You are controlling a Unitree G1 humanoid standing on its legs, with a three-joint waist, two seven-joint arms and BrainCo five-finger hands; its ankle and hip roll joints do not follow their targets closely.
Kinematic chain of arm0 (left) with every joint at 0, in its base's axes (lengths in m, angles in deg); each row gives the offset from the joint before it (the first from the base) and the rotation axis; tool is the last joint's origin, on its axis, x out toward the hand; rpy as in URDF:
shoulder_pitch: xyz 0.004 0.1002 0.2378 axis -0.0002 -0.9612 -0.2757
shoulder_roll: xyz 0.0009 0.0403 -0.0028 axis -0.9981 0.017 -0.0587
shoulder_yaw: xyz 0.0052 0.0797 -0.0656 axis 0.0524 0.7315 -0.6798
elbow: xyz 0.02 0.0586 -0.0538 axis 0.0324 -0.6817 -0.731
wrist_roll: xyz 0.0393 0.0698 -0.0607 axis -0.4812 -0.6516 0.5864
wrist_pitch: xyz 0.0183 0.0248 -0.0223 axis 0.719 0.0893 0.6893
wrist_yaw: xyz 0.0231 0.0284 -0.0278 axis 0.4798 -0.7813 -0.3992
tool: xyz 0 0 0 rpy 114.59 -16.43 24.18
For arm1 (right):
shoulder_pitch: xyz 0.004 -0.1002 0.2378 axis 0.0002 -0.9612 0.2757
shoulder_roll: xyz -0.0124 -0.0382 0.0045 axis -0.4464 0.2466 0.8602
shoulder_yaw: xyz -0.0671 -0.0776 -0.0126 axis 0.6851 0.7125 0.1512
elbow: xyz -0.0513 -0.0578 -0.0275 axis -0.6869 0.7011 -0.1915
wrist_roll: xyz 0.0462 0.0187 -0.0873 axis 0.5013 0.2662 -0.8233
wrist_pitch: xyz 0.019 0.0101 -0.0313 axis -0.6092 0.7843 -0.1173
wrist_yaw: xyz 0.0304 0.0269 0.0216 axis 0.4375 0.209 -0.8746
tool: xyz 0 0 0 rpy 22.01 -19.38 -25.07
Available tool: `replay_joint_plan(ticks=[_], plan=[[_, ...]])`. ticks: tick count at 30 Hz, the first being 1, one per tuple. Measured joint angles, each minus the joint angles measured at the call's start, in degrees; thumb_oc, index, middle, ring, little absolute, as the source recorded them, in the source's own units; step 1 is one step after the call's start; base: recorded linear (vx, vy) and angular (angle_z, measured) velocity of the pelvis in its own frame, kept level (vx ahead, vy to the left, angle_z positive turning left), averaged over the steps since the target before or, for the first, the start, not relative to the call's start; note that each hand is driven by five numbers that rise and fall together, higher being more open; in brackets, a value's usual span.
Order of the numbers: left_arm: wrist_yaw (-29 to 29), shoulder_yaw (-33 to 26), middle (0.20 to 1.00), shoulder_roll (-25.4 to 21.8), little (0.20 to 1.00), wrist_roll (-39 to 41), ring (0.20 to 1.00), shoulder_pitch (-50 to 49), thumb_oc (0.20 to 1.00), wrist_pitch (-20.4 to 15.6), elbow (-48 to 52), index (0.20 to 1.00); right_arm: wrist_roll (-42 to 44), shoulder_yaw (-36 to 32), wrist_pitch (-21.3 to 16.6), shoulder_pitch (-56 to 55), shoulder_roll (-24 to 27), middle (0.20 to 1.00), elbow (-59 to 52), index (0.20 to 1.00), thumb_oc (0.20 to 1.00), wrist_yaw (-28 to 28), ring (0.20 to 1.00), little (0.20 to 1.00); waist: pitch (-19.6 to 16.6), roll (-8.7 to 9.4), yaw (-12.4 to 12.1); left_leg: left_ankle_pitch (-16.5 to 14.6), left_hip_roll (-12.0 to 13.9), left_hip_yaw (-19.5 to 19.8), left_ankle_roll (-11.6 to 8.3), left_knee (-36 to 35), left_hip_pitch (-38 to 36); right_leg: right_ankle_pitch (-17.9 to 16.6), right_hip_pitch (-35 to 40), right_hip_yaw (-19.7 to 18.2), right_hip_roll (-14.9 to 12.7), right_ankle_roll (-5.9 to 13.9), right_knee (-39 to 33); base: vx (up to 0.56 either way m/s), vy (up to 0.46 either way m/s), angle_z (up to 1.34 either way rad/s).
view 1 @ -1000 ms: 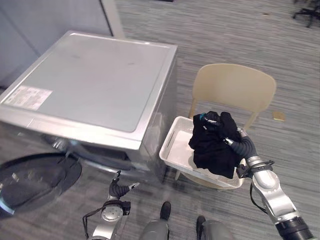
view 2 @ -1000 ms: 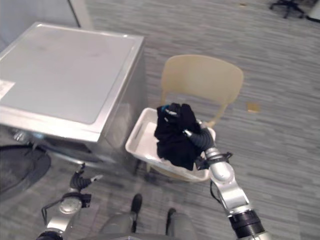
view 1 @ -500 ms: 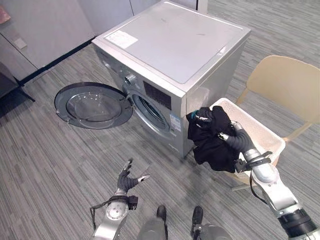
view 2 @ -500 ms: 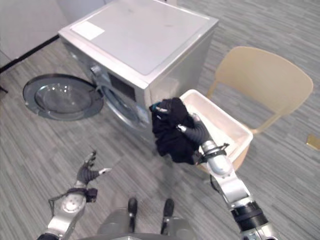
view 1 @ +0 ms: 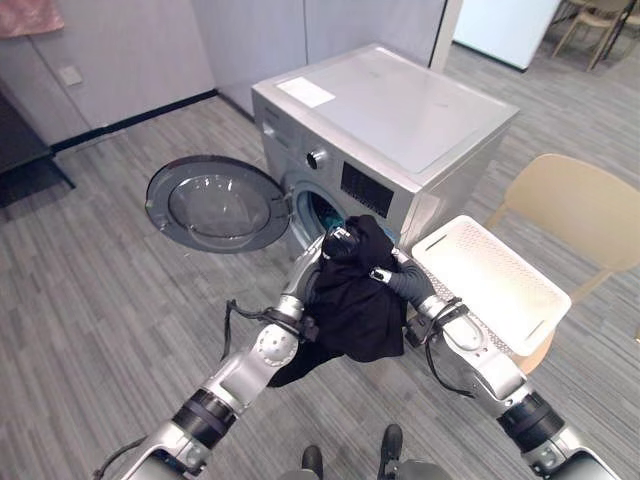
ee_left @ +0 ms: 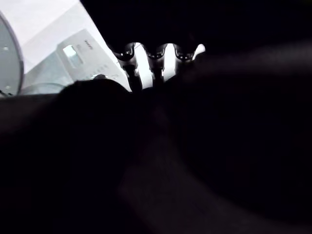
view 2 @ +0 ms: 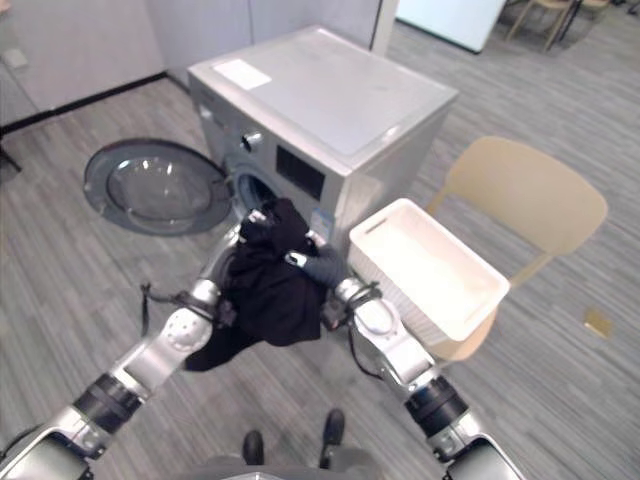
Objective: Grab the laundry basket,head to the washer,open it,put in the laundry and shut it.
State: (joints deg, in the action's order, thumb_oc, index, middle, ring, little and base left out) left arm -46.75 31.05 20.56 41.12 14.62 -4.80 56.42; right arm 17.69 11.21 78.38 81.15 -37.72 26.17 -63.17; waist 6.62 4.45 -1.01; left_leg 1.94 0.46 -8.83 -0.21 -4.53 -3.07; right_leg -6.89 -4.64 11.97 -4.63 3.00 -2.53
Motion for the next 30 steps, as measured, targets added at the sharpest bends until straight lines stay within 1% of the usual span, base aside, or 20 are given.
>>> replay_joint_plan(ticks=[2,3,4,5,7,10,11,12,14,18,20,21,23,24,25,27,28,30], plan=[[1.15,0.3,1.0,2.3,1.0,-0.45,1.0,0.24,1.0,0.12,-2.23,1.0,1.91,0.33,0.02,0.14,-1.07,0.2,0.03,0.2,0.2,0.3,0.2,0.2,-0.7,-0.06,1.12,-0.02,-0.06,-0.09,-0.01,-0.03,-0.13,-0.4,0.28,-0.18,0.13,-0.09,-0.77,0.01,0.028,-0.12],[1.32,0.4,1.0,2.83,1.0,-0.45,1.0,0.24,1.0,0.34,-2.77,1.0,2.35,0.64,0.12,0.23,-1.05,0.2,0.03,0.2,0.2,0.4,0.2,0.2,-0.74,-0.06,1.14,-0.02,-0.04,-0.25,-0.01,-0.03,-0.15,-0.75,0.38,-0.46,0.27,-0.4,-1.21,0.01,0.027,-0.08],[1.44,0.82,0.294,2.95,0.294,-0.45,0.294,0.27,0.294,0.37,-3.46,0.294,2.8,1.11,0.4,0.4,-1.02,0.2,0.05,0.2,0.2,0.47,0.2,0.2,-0.75,-0.09,1.12,-0.01,0.03,-0.48,-0.01,-0.03,-0.2,-1.19,0.66,-0.78,0.45,-0.53,-1.92,0.01,0.011,-0.19],[1.45,1.18,0.2,3.24,0.2,-0.44,0.2,0.26,0.2,0.53,-4.75,0.2,3.57,2.37,1.04,0.63,-0.88,0.2,0.15,0.2,0.2,0.67,0.2,0.2,-0.86,-0.33,1.05,-0.01,0.27,-1.05,-0.02,-0.03,-0.46,-1.46,0.75,-1.3,0.68,-0.76,-2.09,0.01,0.015,-0.21],[1.44,1.73,0.2,3.34,0.2,-0.44,0.2,0.2,0.2,0.62,-5.82,0.2,4.06,3.21,1.23,0.69,-0.75,0.2,0.3,0.2,0.2,0.77,0.2,0.2,-1.2,-0.91,0.98,-0.04,0.54,-1.4,-0.05,-0.04,-0.71,-1.5,0.86,-1.59,1.03,-0.81,-2.09,0.01,0.011,-0.13],[1.61,2.01,0.2,3.79,0.2,-0.27,0.2,-0.01,0.2,0.99,-5.81,0.2,5.7,3.67,1.32,0.69,-0.81,0.2,0.57,0.2,0.2,0.81,0.2,0.2,-1.99,-2.35,1.02,-0.12,0.84,-1.54,-0.18,-0.07,-1.08,-1.53,1.08,-1.79,1.36,-0.85,-2.09,0.01,0.002,-0.05],[1.74,1.93,0.2,3.95,0.2,-0.26,0.2,-0.18,0.2,1.0,-5.81,0.2,6.1,3.67,1.32,0.69,-0.77,0.382,0.6,0.382,0.382,0.81,0.382,0.382,-2.23,-2.75,1.03,-0.14,0.89,-1.55,-0.21,-0.08,-1.19,-1.53,1.2,-1.82,1.59,-0.85,-2.09,0.01,-0.015,-0.04],[2.09,1.89,0.2,4.06,0.2,0.07,0.2,-0.42,0.2,1.0,-5.8,0.2,6.1,3.78,1.32,0.64,-0.64,1.0,0.64,1.0,1.0,0.79,1.0,1.0,-2.55,-3.23,1.06,-0.18,0.97,-1.56,-0.29,-0.08,-1.24,-1.44,1.23,-1.87,1.66,-0.74,-2.09,0.0,0.0,0.0],[2.49,0.32,0.2,4.4,0.2,0.25,0.2,-1.88,0.2,1.02,-5.65,0.2,6.11,4.14,1.19,0.14,-0.38,1.0,0.94,1.0,1.0,0.24,1.0,1.0,-2.71,-3.39,1.21,-0.12,1.1,-1.62,-0.37,-0.09,-1.44,-1.5,1.37,-1.97,1.76,-0.81,-2.09,0.0,-0.012,-0.04],[2.55,-0.15,0.2,4.34,0.2,2.49,0.2,-4.96,0.2,1.08,-5.65,0.2,5.96,5.19,1.87,-0.11,1.01,1.0,0.97,1.0,1.0,-1.32,1.0,1.0,-2.71,-3.38,1.38,-0.25,1.45,-1.61,-0.59,-0.13,-1.74,-1.5,1.77,-1.96,1.74,-0.82,-2.09,0.0,0.0,0.0],[2.4,-2.02,0.2,4.35,0.2,2.56,0.2,-7.75,0.2,0.98,-5.65,0.2,5.28,4.62,1.9,-1.53,1.46,1.0,0.96,1.0,1.0,-1.8,1.0,1.0,-2.73,-3.35,1.43,-0.29,1.59,-1.61,-0.67,-0.34,-1.73,-1.5,1.76,-1.94,1.84,-0.81,-2.09,0.0,0.0,0.0],[2.3,-4.16,0.2,4.33,0.2,3.66,0.2,-10.57,0.2,1.1,-5.73,0.2,3.35,4.56,1.95,-2.78,2.89,1.0,0.94,1.0,1.0,-1.96,1.0,1.0,-2.74,-3.34,1.66,-0.3,1.67,-1.61,-0.69,-0.33,-1.72,-1.49,1.75,-1.95,1.9,-0.82,-2.1,0.0,0.0,0.0],[2.27,-6.01,0.2,4.26,0.2,4.86,0.2,-13.28,0.2,1.23,-6.07,0.2,1.21,3.89,2.05,-4.58,4.52,1.0,0.95,1.0,1.0,-2.02,1.0,1.0,-2.74,-3.34,1.75,-0.3,1.73,-1.57,-0.69,-0.31,-1.7,-1.47,1.74,-1.92,1.95,-0.84,-2.1,0.0,0.0,0.0],[2.19,-6.98,0.2,4.26,0.2,5.13,0.2,-14.65,0.2,1.24,-6.38,0.2,-0.44,2.76,2.07,-5.68,5.0,1.0,0.94,1.0,1.0,-2.1,1.0,1.0,-2.74,-3.34,1.75,-0.3,1.74,-1.57,-0.69,-0.25,-1.7,-1.44,1.73,-1.92,1.98,-0.88,-2.1,0.0,0.0,0.0],[1.72,-8.81,0.2,3.98,0.2,6.8,0.2,-16.95,0.2,1.61,-6.97,0.2,-6.16,0.48,2.07,-6.84,6.93,1.0,0.92,1.0,1.0,-1.54,1.0,1.0,-2.74,-3.34,1.87,-0.3,1.73,-1.59,-0.68,-0.11,-1.65,-1.44,1.65,-1.96,1.99,-0.89,-2.11,0.0,0.0,0.0],[1.35,-10.26,0.2,3.75,0.2,7.06,0.2,-18.5,0.2,1.96,-7.09,0.2,-10.24,-1.97,2.07,-7.12,9.03,1.0,0.82,1.0,1.0,-1.32,1.0,1.0,-2.74,-3.34,1.95,-0.29,1.7,-1.57,-0.66,-0.11,-1.66,-1.44,1.67,-1.96,1.95,-0.89,-2.11,0.0,0.0,0.0],[1.18,-11.53,0.2,3.52,0.2,7.01,0.2,-19.38,0.2,2.14,-7.25,0.2,-15.34,-4.88,1.93,-7.84,11.61,1.0,-0.55,1.0,1.0,-0.76,1.0,1.0,-2.74,-3.34,1.95,-0.29,1.69,-1.56,-0.64,-0.15,-1.6,-1.44,1.65,-1.94,1.93,-0.88,-2.11,0.0,0.0,0.0],[1.12,-13.52,0.2,3.56,0.2,7.02,0.2,-21.16,0.2,2.12,-7.24,0.2,-20.09,-8.7,1.21,-10.65,13.68,1.0,-3.58,1.0,1.0,0.06,1.0,1.0,-2.75,-3.36,1.99,-0.31,1.71,-1.55,-0.62,-0.2,-1.62,-1.39,1.65,-1.94,1.95,-0.93,-2.12,0.0,0.0,0.0]])
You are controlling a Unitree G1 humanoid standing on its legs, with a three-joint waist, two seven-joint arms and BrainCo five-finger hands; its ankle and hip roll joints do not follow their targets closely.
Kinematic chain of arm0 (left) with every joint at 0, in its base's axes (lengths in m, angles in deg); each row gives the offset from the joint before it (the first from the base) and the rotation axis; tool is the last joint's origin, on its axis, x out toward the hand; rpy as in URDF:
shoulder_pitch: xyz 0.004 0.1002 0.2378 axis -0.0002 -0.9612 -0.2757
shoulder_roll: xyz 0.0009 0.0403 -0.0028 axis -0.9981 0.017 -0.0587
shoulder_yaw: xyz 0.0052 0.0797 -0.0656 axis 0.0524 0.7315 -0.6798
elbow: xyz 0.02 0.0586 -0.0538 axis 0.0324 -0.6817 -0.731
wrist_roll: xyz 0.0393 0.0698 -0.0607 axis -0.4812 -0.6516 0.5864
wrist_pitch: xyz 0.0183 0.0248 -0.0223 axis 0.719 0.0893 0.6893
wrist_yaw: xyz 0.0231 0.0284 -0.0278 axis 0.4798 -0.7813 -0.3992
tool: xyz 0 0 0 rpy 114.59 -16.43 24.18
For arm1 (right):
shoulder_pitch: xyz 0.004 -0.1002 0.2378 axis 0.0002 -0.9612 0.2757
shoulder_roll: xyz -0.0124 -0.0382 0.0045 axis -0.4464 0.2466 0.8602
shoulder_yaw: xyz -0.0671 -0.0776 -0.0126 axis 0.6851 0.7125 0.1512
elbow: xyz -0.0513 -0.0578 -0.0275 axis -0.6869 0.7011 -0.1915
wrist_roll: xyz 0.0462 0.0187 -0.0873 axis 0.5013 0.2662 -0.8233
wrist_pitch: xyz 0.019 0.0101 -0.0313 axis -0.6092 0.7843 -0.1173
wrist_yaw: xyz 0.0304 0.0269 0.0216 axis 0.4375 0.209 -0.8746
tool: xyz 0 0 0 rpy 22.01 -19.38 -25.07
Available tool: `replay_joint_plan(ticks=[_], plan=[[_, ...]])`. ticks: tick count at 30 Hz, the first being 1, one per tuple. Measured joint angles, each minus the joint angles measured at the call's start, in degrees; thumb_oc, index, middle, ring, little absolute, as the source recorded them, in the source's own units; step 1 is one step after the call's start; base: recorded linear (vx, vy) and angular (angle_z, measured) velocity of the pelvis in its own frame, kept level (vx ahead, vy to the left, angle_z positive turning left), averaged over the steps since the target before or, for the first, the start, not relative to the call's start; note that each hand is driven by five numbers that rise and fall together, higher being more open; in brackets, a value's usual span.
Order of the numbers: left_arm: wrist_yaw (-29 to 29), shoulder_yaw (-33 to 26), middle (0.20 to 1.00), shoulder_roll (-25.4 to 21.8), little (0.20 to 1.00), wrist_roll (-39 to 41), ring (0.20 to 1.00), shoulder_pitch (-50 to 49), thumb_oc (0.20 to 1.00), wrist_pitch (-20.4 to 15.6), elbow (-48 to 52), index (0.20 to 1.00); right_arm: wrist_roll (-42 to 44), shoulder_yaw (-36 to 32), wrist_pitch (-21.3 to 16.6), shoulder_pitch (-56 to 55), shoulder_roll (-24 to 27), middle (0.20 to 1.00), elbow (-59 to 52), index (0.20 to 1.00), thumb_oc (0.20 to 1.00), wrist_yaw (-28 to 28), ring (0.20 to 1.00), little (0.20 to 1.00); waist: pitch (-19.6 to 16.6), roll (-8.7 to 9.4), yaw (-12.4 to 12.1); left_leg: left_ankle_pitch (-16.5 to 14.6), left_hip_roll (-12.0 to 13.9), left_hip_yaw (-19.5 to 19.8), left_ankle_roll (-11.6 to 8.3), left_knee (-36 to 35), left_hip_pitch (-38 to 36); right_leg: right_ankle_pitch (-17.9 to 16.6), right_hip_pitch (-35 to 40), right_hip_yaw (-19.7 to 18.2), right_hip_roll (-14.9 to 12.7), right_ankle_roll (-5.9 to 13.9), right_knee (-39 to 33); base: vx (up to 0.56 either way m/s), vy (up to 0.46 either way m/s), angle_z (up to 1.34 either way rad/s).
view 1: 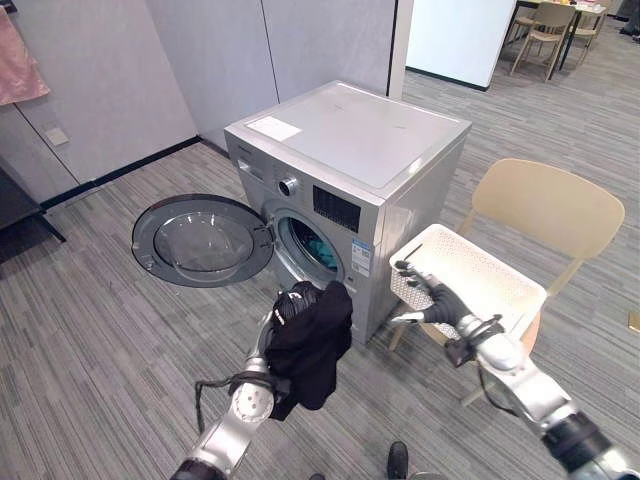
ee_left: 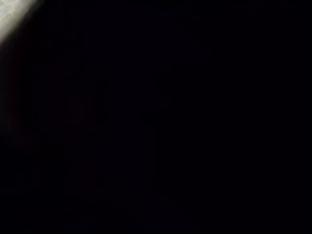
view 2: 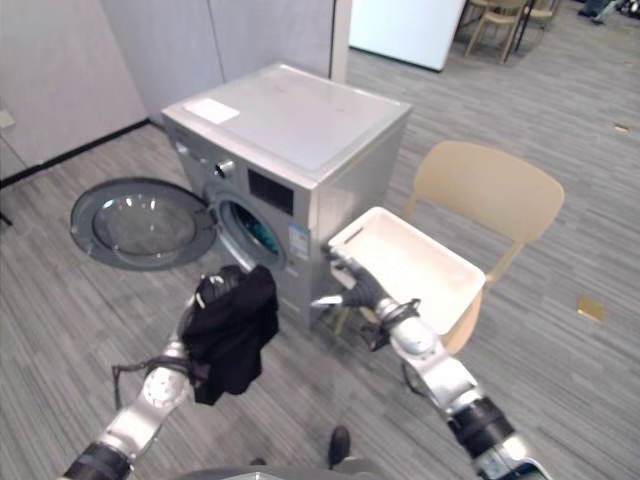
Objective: Grab the laundry basket,head to the washer,open it,put in the laundry and shut it.
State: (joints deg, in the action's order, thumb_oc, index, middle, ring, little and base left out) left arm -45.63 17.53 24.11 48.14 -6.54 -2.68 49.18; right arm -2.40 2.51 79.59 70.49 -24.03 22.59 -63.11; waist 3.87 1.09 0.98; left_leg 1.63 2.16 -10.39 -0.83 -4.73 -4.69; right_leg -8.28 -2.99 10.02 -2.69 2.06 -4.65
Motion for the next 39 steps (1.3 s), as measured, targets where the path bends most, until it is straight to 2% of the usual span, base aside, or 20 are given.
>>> replay_joint_plan(ticks=[4,9,13,17,20,21,22,24,25,26,27,29,31,32,33,34,35,37,38,39], plan=[[-0.23,-3.56,0.2,0.37,0.2,1.6,0.2,-4.18,0.2,0.14,-2.7,0.2,-5.85,-5.47,-0.73,-6.87,1.94,1.0,-1.5,1.0,1.0,1.11,1.0,1.0,-0.03,-0.13,0.49,-0.07,0.05,-0.05,0.09,0.01,-0.06,0.15,0.01,-0.03,0.06,-0.21,0.0,0.0,0.0,0.0],[-2.33,-9.7,0.2,2.71,0.2,6.31,0.2,-11.73,0.2,0.29,-5.79,0.2,-11.75,-11.94,-1.16,-18.66,0.01,1.0,4.03,1.0,1.0,1.45,1.0,1.0,0.02,-0.57,0.54,-0.58,0.13,-0.03,0.25,-0.22,0.35,0.28,-0.08,0.02,0.07,-0.37,0.0,0.0,-0.008,0.0],[-3.87,-14.76,0.2,4.43,0.2,10.34,0.2,-15.71,0.2,0.29,-6.31,0.2,-12.31,-14.7,-1.26,-21.16,-2.27,1.0,9.18,1.0,1.0,2.47,1.0,1.0,0.05,-0.86,0.42,-0.9,0.23,0.1,0.55,-0.25,0.75,0.28,-0.5,0.18,0.09,-0.37,0.0,-0.04,-0.019,0.03],[-4.46,-18.43,0.2,4.92,0.2,13.62,0.2,-17.12,0.2,0.29,-6.46,0.2,-12.24,-18.45,-1.13,-21.89,-4.26,1.0,13.53,1.0,1.0,3.63,1.0,1.0,0.79,-1.82,-0.63,0.09,0.19,2.28,0.55,1.0,4.94,0.25,-2.94,1.4,0.08,-0.33,0.1,-0.09,-0.009,0.27],[-4.54,-18.28,0.2,6.05,0.2,15.75,0.2,-13.7,0.2,0.2,-8.56,0.2,-12.13,-19.49,-1.23,-21.25,-5.58,1.0,17.06,1.0,1.0,5.07,1.0,1.0,2.31,-2.76,-1.56,0.07,0.18,5.62,-0.14,4.05,8.23,0.53,-2.85,5.16,-0.52,-0.71,0.2,-0.11,0.044,0.85],[-4.56,-17.05,0.2,6.57,0.2,15.77,0.2,-9.59,0.2,0.22,-9.72,0.2,-11.98,-19.59,-0.93,-18.83,-6.46,1.0,22.27,1.0,1.0,6.24,1.0,1.0,4.66,-3.04,-1.8,-0.91,0.77,5.25,-0.23,4.8,11.09,0.71,-2.84,10.2,-1.4,-0.99,0.15,0.04,0.155,1.3],[-4.57,-16.78,0.2,6.53,0.2,15.76,0.2,-9.0,0.2,0.21,-9.66,0.2,-11.98,-19.41,-0.36,-18.26,-6.65,1.0,23.06,1.0,1.0,6.34,1.0,1.0,5.12,-2.83,-1.97,-2.3,1.43,1.95,-0.18,4.85,11.7,0.72,-3.14,11.65,-2.01,-1.01,0.12,0.08,0.175,1.65],[-4.63,-16.65,0.2,6.62,0.2,15.83,0.2,-7.83,0.2,0.3,-9.76,0.2,-11.99,-18.9,0.03,-17.25,-6.77,1.0,23.75,1.0,1.0,7.43,1.0,1.0,6.56,-0.47,-0.58,-4.78,2.35,-10.08,0.54,7.71,12.61,1.25,-3.47,16.16,-5.96,-1.73,-0.22,0.12,0.124,1.16],[-4.84,-16.55,0.2,6.64,0.2,15.84,0.2,-8.38,0.2,0.25,-9.67,0.2,-11.99,-18.75,0.09,-16.44,-6.66,1.0,23.88,1.0,1.0,7.51,1.0,1.0,6.46,-0.66,-0.12,-4.68,2.28,-12.54,0.36,8.64,12.34,1.4,-3.24,16.6,-6.46,-1.25,0.11,0.18,0.164,0.79],[-4.94,-16.37,0.2,6.72,0.2,15.84,0.2,-9.5,0.2,0.26,-9.71,0.2,-11.99,-18.64,0.29,-15.75,-6.6,1.0,24.72,1.0,1.0,7.51,1.0,1.0,6.19,-2.11,-0.04,-4.41,3.39,-12.11,0.81,7.6,10.26,1.32,-3.05,16.9,-5.49,-0.97,0.45,0.16,0.185,0.45],[-5.04,-16.22,0.2,6.61,0.2,15.83,0.2,-10.24,0.2,0.25,-9.92,0.2,-12.02,-18.6,0.27,-14.97,-6.92,1.0,24.99,1.0,1.0,7.61,1.0,1.0,6.45,-2.39,-0.24,-2.65,4.27,-11.43,-0.37,6.28,9.38,1.58,-2.88,16.98,-4.78,-0.65,0.68,0.16,0.187,0.08],[-5.13,-16.26,0.2,6.32,0.2,15.82,0.2,-9.96,0.2,0.35,-11.28,0.2,-12.05,-17.08,0.74,-13.4,-8.21,1.0,26.58,1.0,1.0,7.99,1.0,1.0,6.71,-1.55,-0.92,-2.32,2.95,-10.74,0.11,5.97,9.26,1.65,-3.06,17.0,-6.02,0.21,1.74,0.07,0.143,0.06],[-5.65,-16.17,0.2,5.9,0.2,15.81,0.2,-9.9,0.2,0.37,-11.2,0.2,-12.21,-15.76,1.16,-12.51,-9.76,1.0,27.26,1.0,1.0,7.9,1.0,1.0,7.13,0.46,-2.21,-2.54,0.66,-10.65,1.92,5.65,9.63,1.98,-4.6,16.53,-8.23,1.73,4.67,0.18,0.261,0.19],[-5.8,-15.96,0.2,5.67,0.2,15.78,0.2,-9.64,0.2,0.5,-11.32,0.2,-12.25,-15.19,1.48,-12.21,-9.92,1.0,27.24,1.0,1.0,7.94,1.0,1.0,7.23,0.69,-2.29,-2.57,0.63,-9.94,2.22,5.61,9.61,2.12,-5.3,16.52,-9.25,1.82,7.06,0.12,0.205,0.63],[-6.29,-14.3,0.2,5.18,0.2,15.67,0.2,-8.41,0.2,0.77,-11.84,0.2,-12.29,-14.04,1.89,-12.74,-9.19,1.0,26.76,1.0,1.0,7.93,1.0,1.0,7.56,0.41,-1.27,-3.15,-0.86,-6.77,3.22,6.28,9.65,4.41,-6.31,13.8,-12.33,3.16,14.68,0.04,0.097,0.96],[-6.41,-13.1,0.2,4.91,0.2,15.65,0.2,-7.34,0.2,0.81,-12.03,0.2,-12.32,-13.18,1.97,-13.17,-8.51,1.0,26.83,1.0,1.0,7.94,1.0,1.0,7.69,-0.1,-0.24,-2.47,-1.28,-4.69,3.6,6.69,9.27,6.02,-7.42,11.63,-13.33,3.37,19.32,0.11,0.073,1.51],[-6.56,-12.58,0.2,3.58,0.2,15.57,0.2,-6.0,0.2,0.56,-10.96,0.2,-12.85,-11.33,2.03,-13.41,-8.7,1.0,26.81,1.0,1.0,7.4,1.0,1.0,7.77,0.32,0.46,-1.55,-1.62,-2.38,4.19,5.75,8.22,10.08,-11.32,4.98,-12.63,4.39,27.55,0.13,0.034,1.18],[-6.27,-13.61,0.2,1.78,0.2,15.62,0.2,-4.73,0.2,0.2,-10.93,0.2,-13.41,-9.64,1.83,-11.08,-9.97,1.0,26.85,1.0,1.0,7.18,1.0,1.0,8.35,1.65,0.24,-1.39,-2.31,-0.18,4.82,4.5,7.37,12.01,-15.02,-0.47,-8.09,4.28,28.33,0.22,-0.002,0.67],[-6.02,-13.75,0.2,1.33,0.2,15.63,0.2,-4.35,0.2,0.28,-11.34,0.2,-13.41,-9.61,1.8,-10.52,-10.32,1.0,26.69,1.0,1.0,7.23,1.0,1.0,8.42,1.91,0.6,-1.46,-2.68,0.56,4.93,4.41,7.29,12.14,-15.67,-0.64,-7.23,4.02,27.42,0.35,-0.035,0.59],[-5.79,-13.62,0.2,1.4,0.2,15.69,0.2,-3.42,0.2,0.28,-11.96,0.2,-13.34,-9.62,1.59,-9.67,-10.38,1.0,26.73,1.0,1.0,7.31,1.0,1.0,8.87,2.29,0.62,-2.41,-3.17,2.23,6.02,3.92,6.91,12.22,-17.93,-1.18,-3.81,3.76,23.74,0.19,-0.017,0.59]])
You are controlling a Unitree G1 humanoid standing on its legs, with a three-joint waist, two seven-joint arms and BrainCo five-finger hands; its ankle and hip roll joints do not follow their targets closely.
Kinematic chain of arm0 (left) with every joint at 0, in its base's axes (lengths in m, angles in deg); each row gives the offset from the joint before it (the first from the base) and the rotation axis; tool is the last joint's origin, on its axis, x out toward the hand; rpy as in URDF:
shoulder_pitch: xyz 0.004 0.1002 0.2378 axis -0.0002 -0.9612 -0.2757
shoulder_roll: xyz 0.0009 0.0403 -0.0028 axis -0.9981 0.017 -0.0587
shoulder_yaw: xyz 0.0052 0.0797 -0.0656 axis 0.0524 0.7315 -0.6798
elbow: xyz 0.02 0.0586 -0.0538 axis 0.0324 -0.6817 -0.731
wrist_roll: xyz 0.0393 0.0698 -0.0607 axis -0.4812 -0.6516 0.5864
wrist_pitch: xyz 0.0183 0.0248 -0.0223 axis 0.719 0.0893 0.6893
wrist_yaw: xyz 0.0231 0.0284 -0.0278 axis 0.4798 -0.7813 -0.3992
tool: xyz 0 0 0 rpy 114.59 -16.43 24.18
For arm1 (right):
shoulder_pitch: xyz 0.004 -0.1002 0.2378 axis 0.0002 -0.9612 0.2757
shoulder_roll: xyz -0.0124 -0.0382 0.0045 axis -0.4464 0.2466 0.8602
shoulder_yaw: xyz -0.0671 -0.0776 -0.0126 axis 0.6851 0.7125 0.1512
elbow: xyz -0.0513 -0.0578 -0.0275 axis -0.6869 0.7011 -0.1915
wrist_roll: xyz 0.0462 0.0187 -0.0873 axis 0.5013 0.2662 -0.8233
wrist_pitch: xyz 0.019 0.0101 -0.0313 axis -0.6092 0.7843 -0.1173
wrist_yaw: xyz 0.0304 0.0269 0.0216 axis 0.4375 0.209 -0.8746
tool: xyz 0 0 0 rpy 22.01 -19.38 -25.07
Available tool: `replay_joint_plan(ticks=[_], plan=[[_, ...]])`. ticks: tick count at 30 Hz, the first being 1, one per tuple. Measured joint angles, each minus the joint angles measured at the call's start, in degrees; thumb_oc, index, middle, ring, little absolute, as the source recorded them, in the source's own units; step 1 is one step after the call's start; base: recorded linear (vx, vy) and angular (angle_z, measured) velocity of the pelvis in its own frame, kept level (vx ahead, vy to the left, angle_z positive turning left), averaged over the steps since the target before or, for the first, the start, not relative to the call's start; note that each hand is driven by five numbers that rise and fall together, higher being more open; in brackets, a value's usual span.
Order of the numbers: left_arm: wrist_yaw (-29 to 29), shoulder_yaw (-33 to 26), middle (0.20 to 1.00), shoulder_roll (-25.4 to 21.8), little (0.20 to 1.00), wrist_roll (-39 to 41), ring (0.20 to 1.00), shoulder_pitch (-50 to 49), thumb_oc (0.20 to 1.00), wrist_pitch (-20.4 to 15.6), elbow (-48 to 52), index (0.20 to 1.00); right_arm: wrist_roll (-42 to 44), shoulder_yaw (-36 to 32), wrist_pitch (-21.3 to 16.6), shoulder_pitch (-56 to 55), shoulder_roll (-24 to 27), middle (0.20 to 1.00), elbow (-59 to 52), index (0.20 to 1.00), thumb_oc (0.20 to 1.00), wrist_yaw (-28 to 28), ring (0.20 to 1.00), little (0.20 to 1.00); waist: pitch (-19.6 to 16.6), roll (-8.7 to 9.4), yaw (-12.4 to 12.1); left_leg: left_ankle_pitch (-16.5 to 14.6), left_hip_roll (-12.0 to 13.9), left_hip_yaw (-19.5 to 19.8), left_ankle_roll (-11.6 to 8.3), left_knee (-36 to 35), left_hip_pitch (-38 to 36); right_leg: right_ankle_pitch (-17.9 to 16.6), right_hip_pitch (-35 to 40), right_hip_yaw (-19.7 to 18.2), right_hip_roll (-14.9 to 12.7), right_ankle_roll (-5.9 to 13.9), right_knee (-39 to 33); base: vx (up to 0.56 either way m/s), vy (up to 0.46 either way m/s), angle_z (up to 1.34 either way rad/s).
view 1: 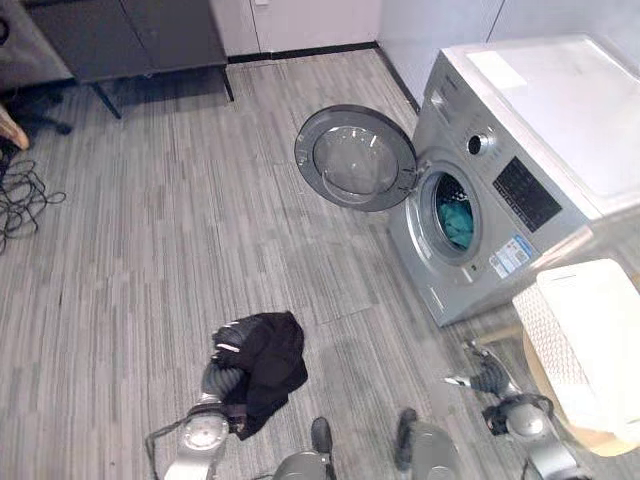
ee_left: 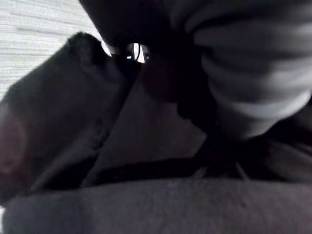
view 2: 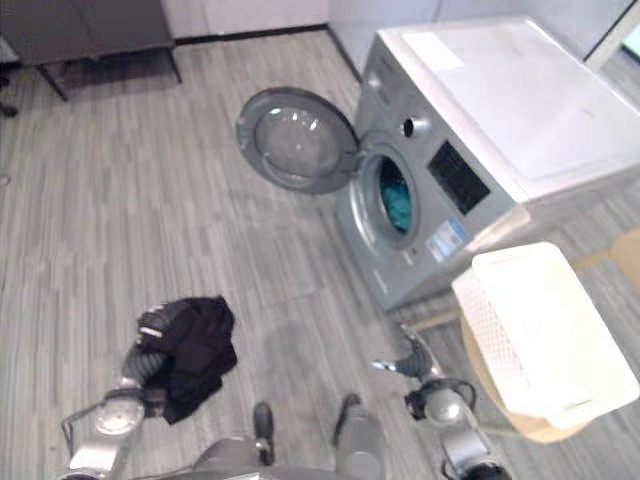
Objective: Grab the laundry basket,head to the washer,open it,put in the laundry and shut it.
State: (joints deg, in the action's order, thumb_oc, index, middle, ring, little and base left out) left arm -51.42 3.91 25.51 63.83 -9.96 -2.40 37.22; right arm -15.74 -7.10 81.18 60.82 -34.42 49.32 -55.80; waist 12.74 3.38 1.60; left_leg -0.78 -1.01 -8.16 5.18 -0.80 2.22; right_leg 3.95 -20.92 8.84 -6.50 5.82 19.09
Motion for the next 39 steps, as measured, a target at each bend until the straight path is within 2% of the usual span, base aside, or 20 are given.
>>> replay_joint_plan(ticks=[2,8,9,10,11,12,15,16,18,20,22,23,24,25,28,29,31,35,36,39], plan=[[0.23,0.55,0.2,0.58,0.2,0.02,0.2,1.73,0.2,0.01,-0.23,0.2,0.04,0.03,-0.1,0.55,0.19,1.0,0.12,1.0,1.0,-0.04,1.0,1.0,1.6,0.38,0.35,-0.4,-0.6,3.02,0.03,0.54,-0.07,-0.37,-3.26,-3.02,4.02,-0.02,-3.58,0.34,-0.019,0.82],[-0.4,2.58,0.2,0.92,0.2,-0.67,0.2,1.5,0.2,0.39,-1.98,0.2,-0.06,0.48,0.4,0.0,-0.2,1.0,4.96,1.0,1.0,-0.34,1.0,1.0,2.46,1.01,2.87,-5.5,-3.46,10.12,-1.38,-0.25,-6.48,-3.22,-3.88,-1.53,2.34,1.03,-16.44,0.39,-0.076,0.73],[-0.41,2.76,0.2,1.42,0.2,-0.69,0.2,1.61,0.2,0.51,-2.3,0.2,-0.06,0.27,0.55,-0.36,-0.12,1.0,5.24,1.0,1.0,-0.36,1.0,1.0,2.57,0.52,2.98,-6.69,-3.12,11.03,-1.76,-0.3,-7.64,-6.41,-2.92,-1.36,2.55,-0.01,-15.73,0.39,-0.196,0.61],[-0.63,3.76,0.2,2.33,0.2,-0.86,0.2,1.61,0.2,0.49,-2.01,0.2,-0.06,-0.19,0.26,-1.39,0.18,1.0,5.27,1.0,1.0,-0.43,1.0,1.0,2.27,-1.89,3.57,-8.61,-0.43,13.79,-1.46,-0.21,-8.38,-8.35,-2.61,-0.52,3.8,-0.5,-12.32,0.53,-0.264,1.19],[-0.85,5.23,0.2,2.75,0.2,-1.33,0.2,1.65,0.2,0.46,-1.92,0.2,-0.06,-0.69,0.61,-1.96,-0.2,1.0,7.03,1.0,1.0,-0.75,1.0,1.0,1.93,-3.09,5.48,-9.75,1.3,16.46,-3.68,0.72,-10.64,-6.09,-2.66,-0.72,5.02,-1.91,-5.8,0.41,-0.221,1.53],[-1.14,6.49,0.2,2.86,0.2,-1.56,0.2,1.67,0.2,0.4,-1.47,0.2,-0.06,-0.67,0.75,-3.99,0.02,1.0,6.93,1.0,1.0,-1.22,1.0,1.0,0.71,-2.61,6.11,-10.69,1.63,16.01,-5.36,2.47,-10.88,-8.25,-2.21,-0.59,5.17,-3.87,-3.79,0.25,-0.122,1.27],[-1.73,6.92,0.2,2.63,0.2,-2.61,0.2,1.27,0.2,0.19,-0.64,0.2,-0.14,-1.62,0.32,-2.07,0.27,1.0,6.99,1.0,1.0,-1.47,1.0,1.0,0.14,-2.6,5.89,-9.18,2.89,9.91,-7.69,11.3,-9.79,-5.76,1.94,0.69,7.95,-7.45,-5.7,0.29,-0.153,0.22],[-1.99,6.93,0.2,2.62,0.2,-2.71,0.2,1.11,0.2,0.24,-0.7,0.2,0.01,-2.4,0.3,-0.57,0.29,1.0,7.01,1.0,1.0,-1.45,1.0,1.0,0.1,-1.63,6.01,-6.87,3.31,7.62,-10.51,23.0,-5.23,-5.31,5.3,0.23,8.6,-8.18,-8.75,0.24,-0.137,-0.11],[-2.52,6.91,0.2,2.74,0.2,-2.71,0.2,0.53,0.2,0.33,-0.67,0.2,0.1,-2.64,0.27,0.18,0.22,1.0,6.72,1.0,1.0,-1.19,1.0,1.0,-0.94,0.01,5.62,-7.33,3.95,3.19,-10.27,34.7,1.85,-7.43,9.7,-2.04,8.91,-7.13,-13.84,0.26,-0.078,-0.45],[-3.02,6.93,0.2,2.54,0.2,-2.71,0.2,-0.1,0.2,0.36,-0.59,0.2,0.1,-1.79,0.38,0.42,0.26,1.0,6.74,1.0,1.0,-1.16,1.0,1.0,-1.26,1.51,5.14,-8.75,2.41,0.65,-9.8,29.47,3.59,-9.18,13.26,-4.81,9.4,-7.25,-17.85,0.27,-0.018,-0.71],[-3.14,6.87,0.2,2.11,0.2,-2.76,0.2,-0.05,0.2,0.39,-0.42,0.2,0.09,-1.7,0.4,0.25,0.21,1.0,6.75,1.0,1.0,-1.05,1.0,1.0,-1.18,2.33,4.38,-8.29,0.74,0.83,-9.3,22.21,5.65,-8.35,16.25,-7.14,10.45,-5.31,-20.38,0.25,0.03,-0.73],[-3.12,6.88,0.2,1.97,0.2,-2.77,0.2,-0.06,0.2,0.43,-0.23,0.2,0.07,-1.69,0.46,0.8,0.18,1.0,7.07,1.0,1.0,-1.07,1.0,1.0,-0.85,2.13,3.55,-8.2,0.33,1.33,-9.15,20.0,6.4,-5.89,16.59,-7.31,10.56,-1.93,-19.84,0.29,0.079,-1.2],[-3.06,6.56,0.2,2.64,0.2,-2.78,0.2,-0.53,0.2,0.28,1.84,0.2,0.05,-1.85,0.24,0.61,1.1,1.0,7.03,1.0,1.0,-1.03,1.0,1.0,-0.57,0.47,1.69,-4.28,4.14,3.46,-9.55,12.37,7.26,2.53,12.02,0.63,8.79,-11.38,-7.83,0.3,0.078,-1.24],[-3.16,6.66,0.2,2.45,0.2,-2.79,0.2,-0.5,0.2,0.19,1.82,0.2,0.15,-1.4,0.2,0.17,1.08,1.0,7.37,1.0,1.0,-1.39,1.0,1.0,-0.47,0.63,1.63,-2.76,6.08,4.26,-11.1,11.3,7.49,1.47,12.83,-0.88,9.86,-15.61,-7.54,0.38,0.154,-1.62],[-3.06,6.8,0.2,2.25,0.2,-2.78,0.2,-1.05,0.2,0.38,0.73,0.2,-0.54,1.14,0.23,0.47,-1.32,1.0,7.29,1.0,1.0,-1.74,1.0,1.0,-0.25,1.92,-1.78,1.43,3.37,10.01,-9.62,3.34,8.44,-2.15,19.04,-10.11,11.55,-11.07,-14.51,0.31,0.155,-1.47],[-2.86,6.44,0.2,2.24,0.2,-2.59,0.2,-1.41,0.2,0.34,0.7,0.2,-0.61,2.5,0.15,1.05,-1.53,1.0,7.1,1.0,1.0,-1.85,1.0,1.0,-0.34,1.26,-1.95,2.28,2.14,13.19,-9.93,2.31,9.55,-2.39,21.01,-14.07,12.97,-10.79,-15.88,0.31,0.164,-1.74],[-2.9,6.29,0.2,2.01,0.2,-2.32,0.2,-2.07,0.2,0.4,0.56,0.2,-0.64,3.61,-0.27,1.05,-2.22,1.0,7.12,1.0,1.0,-2.33,1.0,1.0,-0.24,0.15,-1.74,4.18,1.71,16.7,-8.8,2.12,10.78,-2.54,24.43,-15.91,14.6,-11.07,-17.37,0.23,0.185,-1.31],[-3.04,6.77,0.2,1.15,0.2,-2.51,0.2,-0.34,0.2,0.43,-0.13,0.2,-1.03,4.53,-0.24,-1.5,-2.66,1.0,7.42,1.0,1.0,-2.58,1.0,1.0,-0.83,0.6,-0.21,6.68,1.6,13.22,-6.3,7.23,11.93,-1.04,29.96,-18.37,14.4,-11.49,-21.08,0.24,0.253,-1.01],[-3.11,7.18,0.2,1.17,0.2,-2.58,0.2,0.11,0.2,0.42,-0.26,0.2,-1.01,4.06,-0.08,-2.09,-2.29,1.0,7.57,1.0,1.0,-2.56,1.0,1.0,-1.2,-0.69,1.14,9.84,1.9,12.16,-4.33,5.64,11.25,0.04,30.29,-19.33,14.98,-9.85,-19.92,0.21,0.303,-0.57],[-3.11,7.37,0.2,0.8,0.2,-2.8,0.2,0.84,0.2,0.4,-0.66,0.2,-0.96,2.77,0.84,-2.44,-2.78,1.0,8.58,1.0,1.0,-2.51,1.0,1.0,-1.85,-0.62,3.02,9.51,2.76,8.39,-3.35,-0.48,5.4,5.53,28.1,-21.98,14.23,-3.79,-11.56,0.08,0.172,-0.59]])
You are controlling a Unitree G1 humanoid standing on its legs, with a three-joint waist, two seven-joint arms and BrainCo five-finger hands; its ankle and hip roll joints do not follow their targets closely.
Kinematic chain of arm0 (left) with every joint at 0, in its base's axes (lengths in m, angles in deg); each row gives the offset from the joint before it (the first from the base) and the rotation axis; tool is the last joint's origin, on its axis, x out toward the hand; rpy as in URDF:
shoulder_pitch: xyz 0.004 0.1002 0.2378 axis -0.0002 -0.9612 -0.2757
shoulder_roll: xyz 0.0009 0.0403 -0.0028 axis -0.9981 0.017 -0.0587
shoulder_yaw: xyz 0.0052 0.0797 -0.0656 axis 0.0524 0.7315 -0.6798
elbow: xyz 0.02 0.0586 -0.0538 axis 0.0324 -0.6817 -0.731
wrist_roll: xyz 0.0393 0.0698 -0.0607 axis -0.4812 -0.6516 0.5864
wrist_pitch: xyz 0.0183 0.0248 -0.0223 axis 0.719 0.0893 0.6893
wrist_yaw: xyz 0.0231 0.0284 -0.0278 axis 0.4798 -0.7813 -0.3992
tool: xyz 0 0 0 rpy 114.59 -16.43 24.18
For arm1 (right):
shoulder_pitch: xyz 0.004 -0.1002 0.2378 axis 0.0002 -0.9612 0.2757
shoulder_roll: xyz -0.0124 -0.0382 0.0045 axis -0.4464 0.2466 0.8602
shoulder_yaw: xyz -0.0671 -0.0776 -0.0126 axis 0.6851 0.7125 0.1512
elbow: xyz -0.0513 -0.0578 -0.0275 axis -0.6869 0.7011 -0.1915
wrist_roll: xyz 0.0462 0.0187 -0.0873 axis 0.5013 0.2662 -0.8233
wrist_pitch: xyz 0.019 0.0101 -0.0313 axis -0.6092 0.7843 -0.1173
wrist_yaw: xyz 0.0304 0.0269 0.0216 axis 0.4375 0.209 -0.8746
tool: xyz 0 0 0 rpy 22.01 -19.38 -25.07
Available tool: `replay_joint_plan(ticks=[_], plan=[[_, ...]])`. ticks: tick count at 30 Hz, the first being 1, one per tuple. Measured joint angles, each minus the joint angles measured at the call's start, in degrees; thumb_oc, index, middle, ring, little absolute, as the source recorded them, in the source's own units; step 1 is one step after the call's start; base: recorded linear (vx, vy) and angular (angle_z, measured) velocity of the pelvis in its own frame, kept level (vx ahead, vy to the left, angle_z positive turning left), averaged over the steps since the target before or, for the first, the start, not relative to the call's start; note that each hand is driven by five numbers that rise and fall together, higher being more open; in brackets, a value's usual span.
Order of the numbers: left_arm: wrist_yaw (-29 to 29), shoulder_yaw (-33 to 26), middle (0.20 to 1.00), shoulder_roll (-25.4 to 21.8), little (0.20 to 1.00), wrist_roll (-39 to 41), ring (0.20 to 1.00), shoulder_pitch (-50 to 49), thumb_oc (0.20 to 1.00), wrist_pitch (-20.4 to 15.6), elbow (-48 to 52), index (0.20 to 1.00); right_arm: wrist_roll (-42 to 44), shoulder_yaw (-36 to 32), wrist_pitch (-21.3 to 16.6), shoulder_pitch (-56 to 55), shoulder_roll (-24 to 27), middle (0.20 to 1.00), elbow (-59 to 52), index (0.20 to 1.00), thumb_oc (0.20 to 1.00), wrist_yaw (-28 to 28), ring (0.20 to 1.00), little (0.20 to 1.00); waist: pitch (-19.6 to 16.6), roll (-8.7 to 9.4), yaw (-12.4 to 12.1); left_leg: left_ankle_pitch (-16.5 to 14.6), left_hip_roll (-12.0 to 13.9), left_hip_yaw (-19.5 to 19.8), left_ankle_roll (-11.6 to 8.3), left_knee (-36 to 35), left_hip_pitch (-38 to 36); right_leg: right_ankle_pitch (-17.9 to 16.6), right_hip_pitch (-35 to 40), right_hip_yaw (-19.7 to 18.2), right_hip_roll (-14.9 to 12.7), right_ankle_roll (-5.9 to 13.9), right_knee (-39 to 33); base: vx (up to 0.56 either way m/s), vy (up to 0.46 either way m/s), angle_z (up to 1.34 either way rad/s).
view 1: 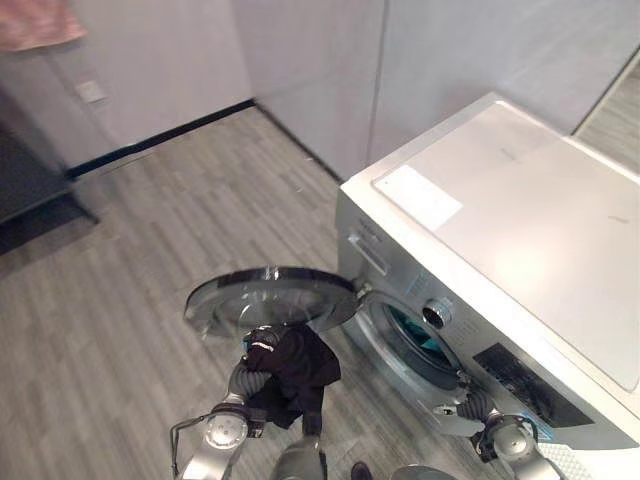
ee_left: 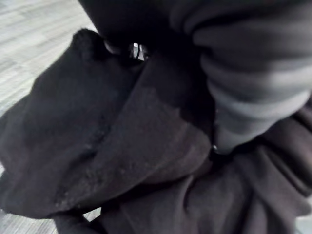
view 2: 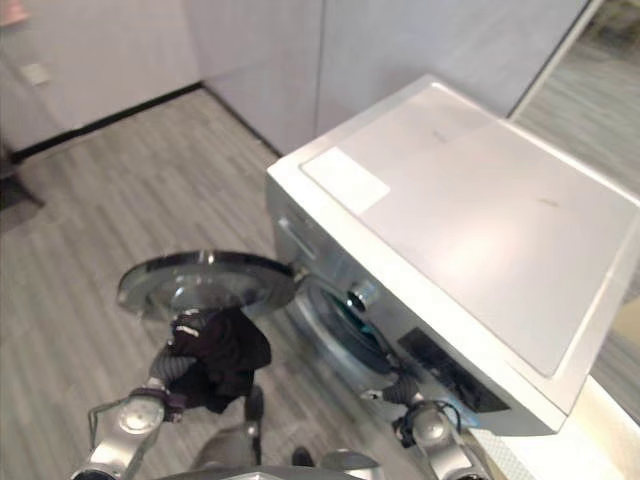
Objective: Grab the laundry basket,head to the washer,open it,put in the laundry and shut it.
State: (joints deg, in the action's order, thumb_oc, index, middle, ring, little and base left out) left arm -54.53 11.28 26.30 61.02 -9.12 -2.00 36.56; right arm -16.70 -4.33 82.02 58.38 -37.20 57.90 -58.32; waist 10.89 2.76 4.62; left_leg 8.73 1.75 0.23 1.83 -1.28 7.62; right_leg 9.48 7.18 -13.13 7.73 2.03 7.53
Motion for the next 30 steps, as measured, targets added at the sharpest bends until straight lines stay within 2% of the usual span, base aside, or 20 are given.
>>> replay_joint_plan(ticks=[1,3,4,5,6,7,8,10,12,13,14,15,17,19,20,21,22,25,28,30], plan=[[0.08,-0.02,0.2,0.03,0.2,0.0,0.2,1.47,0.2,0.02,-0.02,0.2,0.0,-0.57,-0.1,0.04,0.44,1.0,0.16,1.0,1.0,0.13,1.0,1.0,-0.29,0.39,0.18,-0.55,-1.17,-1.24,0.79,-1.08,-1.28,3.03,-2.36,0.12,-2.24,0.8,3.34,0.03,0.172,-0.86],[0.2,-0.57,0.2,-0.51,0.2,0.0,0.2,1.85,0.2,0.0,0.42,0.2,-0.02,-1.22,-0.05,2.22,0.2,1.0,0.72,1.0,1.0,0.31,1.0,1.0,-0.48,0.65,-0.33,-1.17,-1.81,-6.3,1.66,-2.04,-1.87,3.08,-5.27,1.01,-5.53,1.73,4.02,-0.02,0.142,-1.21],[0.23,-0.84,0.2,-1.34,0.2,0.0,0.2,1.9,0.2,0.06,0.31,0.2,-0.03,-1.26,-0.17,3.74,0.15,1.0,0.32,1.0,1.0,0.37,1.0,1.0,-0.34,0.39,-0.2,-1.47,-2.38,-7.15,2.06,-2.11,-1.81,3.42,-5.82,3.54,-7.2,2.27,3.92,-0.05,0.128,-1.19],[0.22,-1.13,0.2,-1.54,0.2,0.01,0.2,2.59,0.2,0.05,0.35,0.2,-0.05,-0.99,-0.08,4.59,-0.52,1.0,0.44,1.0,1.0,0.39,1.0,1.0,-0.25,0.26,-0.23,-1.67,-2.36,-9.0,2.28,-2.28,-2.3,3.27,-6.61,7.14,-8.62,2.54,3.83,-0.07,0.139,-1.61],[0.47,-2.43,0.2,-1.71,0.2,0.01,0.2,2.48,0.2,0.07,0.25,0.2,-0.05,-1.01,0.0,6.07,-1.34,1.0,1.03,1.0,1.0,0.4,1.0,1.0,0.0,-0.06,-2.43,-2.37,-1.4,-13.7,3.09,-2.89,-3.58,3.15,-8.75,22.12,-13.35,2.72,5.66,-0.02,0.098,-1.66],[0.53,-2.75,0.2,-1.96,0.2,0.01,0.2,2.17,0.2,0.12,0.18,0.2,-0.05,-0.48,-0.2,6.8,-2.12,1.0,0.53,1.0,1.0,0.56,1.0,1.0,-0.02,-0.53,-3.08,-3.09,-0.92,-15.41,3.33,-2.44,-3.87,2.55,-9.05,25.22,-14.65,3.7,5.16,-0.02,0.134,-1.53],[0.51,-2.36,0.2,-2.01,0.2,0.0,0.2,2.12,0.2,0.12,0.3,0.2,-0.05,-0.13,-0.6,6.43,-2.2,1.0,-0.3,1.0,1.0,0.58,1.0,1.0,-0.06,-0.85,-3.06,-4.02,-0.8,-15.56,1.93,-2.52,-4.24,2.46,-8.78,27.98,-16.04,3.85,4.79,0.07,0.111,-0.73],[0.49,-2.6,0.2,-1.64,0.2,0.01,0.2,1.21,0.2,-0.17,1.16,0.2,-0.16,0.41,-0.48,6.34,-2.12,1.0,-0.14,1.0,1.0,0.36,1.0,1.0,-0.19,-0.91,-4.29,-5.18,-0.28,-20.27,0.15,-3.46,-5.24,2.58,-10.22,36.88,-19.57,3.66,7.54,0.07,0.014,-0.86],[0.49,-2.57,0.2,-1.71,0.2,0.01,0.2,-1.46,0.2,0.06,0.86,0.2,-0.21,-0.24,-0.42,5.95,-1.57,1.0,-0.09,1.0,1.0,0.46,1.0,1.0,-0.34,-0.98,-5.8,-5.52,0.65,-23.14,-1.6,-3.29,-5.63,1.72,-11.06,38.83,-20.17,3.61,8.08,0.04,-0.127,-1.01],[0.35,-2.38,0.2,-1.48,0.2,0.01,0.2,-1.8,0.2,0.19,0.79,0.2,-0.22,-0.38,-0.43,5.31,-1.0,1.0,-0.21,1.0,1.0,0.65,1.0,1.0,-0.38,-1.07,-5.42,-5.29,0.95,-22.98,-1.95,-3.02,-5.5,1.44,-11.14,38.3,-19.43,3.95,7.95,0.04,-0.09,-0.33],[0.25,-2.28,0.2,-1.32,0.2,0.01,0.2,-2.16,0.2,0.2,0.8,0.2,-0.24,-0.97,-0.43,4.42,-0.53,1.0,-0.33,1.0,1.0,0.85,1.0,1.0,-0.52,-1.07,-4.15,-5.32,1.74,-22.24,-2.17,-1.94,-4.57,1.44,-11.64,33.25,-16.64,3.98,7.06,0.01,-0.091,0.3],[0.05,-2.15,0.2,-1.33,0.2,0.01,0.2,-2.51,0.2,0.15,0.82,0.2,-0.26,-1.15,-0.14,3.18,-0.09,1.0,-0.03,1.0,1.0,1.16,1.0,1.0,-0.87,-0.55,-3.29,-5.77,1.69,-21.65,-3.13,-1.61,-4.47,0.95,-12.0,30.85,-15.69,2.23,6.81,0.01,-0.095,0.26],[-0.19,-1.57,0.2,-1.33,0.2,0.01,0.2,-3.64,0.2,0.17,0.99,0.2,-0.39,-1.57,0.09,2.25,1.32,1.0,0.28,1.0,1.0,1.38,1.0,1.0,-0.89,-0.68,-3.31,-5.41,3.51,-22.64,-4.58,0.83,-4.19,1.06,-12.5,29.21,-14.18,1.01,7.25,-0.08,-0.079,-0.43],[-0.2,-1.54,0.2,-1.56,0.2,0.09,0.2,-4.15,0.2,0.21,0.75,0.2,-0.47,-1.64,0.14,2.67,1.4,1.0,0.57,1.0,1.0,1.77,1.0,1.0,-1.03,0.26,-4.46,-5.25,4.61,-22.52,-4.53,5.76,-3.67,1.11,-13.95,26.22,-13.72,-1.41,8.38,-0.07,0.007,-1.04],[-0.17,-1.39,0.2,-1.4,0.2,0.21,0.2,-4.08,0.2,0.24,0.72,0.2,-0.47,-1.75,0.14,2.82,1.52,1.0,0.56,1.0,1.0,2.13,1.0,1.0,-1.04,0.38,-4.8,-5.24,4.72,-20.17,-4.47,7.52,-3.2,0.86,-13.95,24.78,-13.6,-1.79,7.93,0.05,0.074,-1.19],[-0.14,-0.46,0.2,-0.92,0.2,0.45,0.2,-3.5,0.2,0.21,0.74,0.2,-0.46,-2.06,0.18,2.84,2.15,1.0,0.53,1.0,1.0,2.51,1.0,1.0,-1.12,0.55,-5.2,-4.91,4.27,-13.09,-3.89,9.82,-1.89,-0.8,-13.72,23.09,-13.48,-2.3,7.08,0.1,0.075,-0.82],[-0.18,-0.31,0.2,0.09,0.2,0.46,0.2,-3.25,0.2,0.08,0.8,0.2,-0.45,-2.26,0.21,2.86,3.1,1.0,0.5,1.0,1.0,2.59,1.0,1.0,-1.24,-0.14,-4.62,-5.16,4.13,-9.99,-4.24,10.46,-1.52,-1.45,-13.38,22.04,-13.26,-2.2,6.77,0.1,0.075,-0.66],[-0.01,0.76,0.2,1.79,0.2,0.52,0.2,-1.29,0.2,-0.07,0.88,0.2,-0.36,-2.37,0.63,2.59,4.87,1.0,0.69,1.0,1.0,2.82,1.0,1.0,-1.25,-0.65,-4.31,-5.74,2.35,-4.38,-4.98,9.72,-1.66,-1.94,-13.24,18.83,-12.53,-2.27,6.31,-0.02,0.055,-0.44],[0.4,0.91,0.2,1.62,0.2,0.71,0.2,1.79,0.2,-0.08,0.97,0.2,-0.02,-2.19,0.63,3.67,4.25,1.0,1.39,1.0,1.0,3.66,1.0,1.0,-0.09,-0.33,-4.83,-7.22,2.45,-3.21,-4.77,15.05,0.81,-4.39,-14.49,17.08,-12.1,-1.44,5.88,-0.21,0.138,-0.55],[0.64,1.3,0.2,1.31,0.2,1.66,0.2,3.61,0.2,-0.08,0.97,0.2,0.0,-2.36,0.54,3.82,4.21,1.0,1.26,1.0,1.0,4.21,1.0,1.0,1.02,-0.43,-3.11,-8.63,2.76,-3.82,-5.59,14.33,1.0,-4.5,-17.15,17.11,-11.55,-1.31,7.63,-0.36,0.168,-0.29]])
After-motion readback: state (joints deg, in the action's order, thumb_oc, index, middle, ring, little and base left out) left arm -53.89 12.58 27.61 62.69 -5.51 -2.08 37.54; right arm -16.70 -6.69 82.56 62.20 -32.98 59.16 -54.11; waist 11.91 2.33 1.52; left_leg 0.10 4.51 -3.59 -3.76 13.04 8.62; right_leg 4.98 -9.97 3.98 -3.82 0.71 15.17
